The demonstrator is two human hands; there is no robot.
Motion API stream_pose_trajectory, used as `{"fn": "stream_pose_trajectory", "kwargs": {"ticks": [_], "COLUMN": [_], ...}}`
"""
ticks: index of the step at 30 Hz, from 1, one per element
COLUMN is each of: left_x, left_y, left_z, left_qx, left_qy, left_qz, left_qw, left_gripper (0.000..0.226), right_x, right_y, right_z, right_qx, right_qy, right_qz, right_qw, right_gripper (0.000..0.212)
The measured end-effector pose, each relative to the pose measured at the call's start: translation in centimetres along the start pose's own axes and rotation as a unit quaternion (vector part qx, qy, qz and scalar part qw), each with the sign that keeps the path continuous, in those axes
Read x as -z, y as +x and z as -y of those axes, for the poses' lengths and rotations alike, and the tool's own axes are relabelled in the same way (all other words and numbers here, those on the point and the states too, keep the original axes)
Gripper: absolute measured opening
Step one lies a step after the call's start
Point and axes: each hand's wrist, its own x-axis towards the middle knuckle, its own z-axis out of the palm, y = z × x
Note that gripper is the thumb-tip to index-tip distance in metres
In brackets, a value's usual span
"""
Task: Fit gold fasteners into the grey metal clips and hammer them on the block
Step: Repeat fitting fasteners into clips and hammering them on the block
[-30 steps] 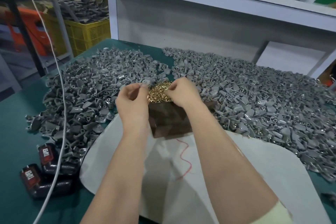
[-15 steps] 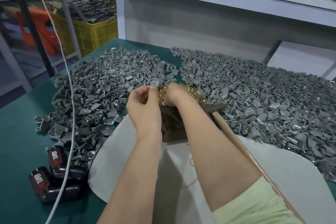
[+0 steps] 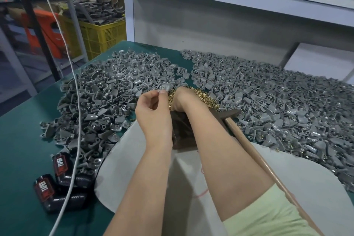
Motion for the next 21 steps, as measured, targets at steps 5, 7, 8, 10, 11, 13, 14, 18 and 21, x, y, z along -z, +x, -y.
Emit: {"fn": "stream_pose_trajectory", "kwargs": {"ticks": [5,7,8,10,11,13,14,18,21], "left_x": [0.1,0.1,0.1,0.1,0.1,0.1,0.1,-0.1,-0.2], "left_y": [0.1,0.1,0.1,0.2,0.2,0.1,0.1,0.0,-0.3], "left_z": [0.0,0.0,0.0,0.1,0.1,0.1,0.1,0.0,0.0], "left_qx": [0.01,0.01,0.01,0.012,0.012,0.005,-0.001,-0.035,-0.05], "left_qy": [-0.024,-0.022,-0.02,-0.02,-0.021,-0.02,-0.018,0.007,0.027], "left_qz": [-0.004,-0.005,-0.005,-0.005,-0.004,-0.006,-0.005,0.024,0.041], "left_qw": [1.0,1.0,1.0,1.0,1.0,1.0,1.0,0.999,0.998], "left_gripper": [0.01,0.01,0.009,0.009,0.009,0.01,0.011,0.016,0.016], "right_x": [0.0,-0.1,-0.2,-0.5,-0.6,-0.7,-0.6,0.5,1.2], "right_y": [0.0,0.0,0.1,0.0,-0.1,-0.4,-0.6,-1.9,-3.0], "right_z": [0.4,0.3,0.2,0.0,0.0,-0.2,-0.3,-2.1,-3.8], "right_qx": [-0.001,-0.001,0.001,0.003,0.004,0.014,0.023,0.06,0.07], "right_qy": [-0.01,-0.007,-0.001,0.018,0.027,0.063,0.095,0.269,0.343], "right_qz": [0.009,0.008,0.001,-0.029,-0.047,-0.079,-0.098,-0.15,-0.142], "right_qw": [1.0,1.0,1.0,0.999,0.999,0.995,0.99,0.949,0.926], "right_gripper": [0.046,0.046,0.046,0.042,0.04,0.032,0.027,0.017,0.022]}}
